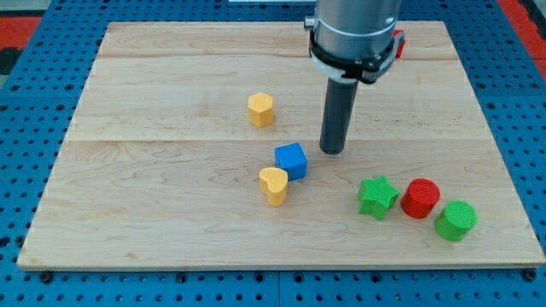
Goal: Push the blue cube into the blue triangle
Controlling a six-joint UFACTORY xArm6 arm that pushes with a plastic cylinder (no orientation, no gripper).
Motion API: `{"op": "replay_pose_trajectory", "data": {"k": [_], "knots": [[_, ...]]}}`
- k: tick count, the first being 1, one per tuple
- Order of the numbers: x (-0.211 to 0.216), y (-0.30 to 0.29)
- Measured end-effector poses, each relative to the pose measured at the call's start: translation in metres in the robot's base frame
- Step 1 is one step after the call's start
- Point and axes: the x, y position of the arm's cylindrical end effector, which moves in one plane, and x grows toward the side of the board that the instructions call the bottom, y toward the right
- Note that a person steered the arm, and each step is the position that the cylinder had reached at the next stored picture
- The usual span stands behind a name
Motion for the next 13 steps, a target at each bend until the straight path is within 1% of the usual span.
{"op": "replay_pose_trajectory", "data": {"k": [1, 2, 3, 4, 5, 6, 7, 8, 9, 11, 12, 13], "knots": [[0.005, -0.009], [0.041, -0.059], [0.033, -0.077], [-0.003, -0.086], [0.036, -0.081], [0.041, -0.136], [0.01, -0.14], [-0.022, -0.099], [-0.042, -0.065], [-0.048, -0.085], [-0.092, -0.06], [-0.132, -0.048]]}}
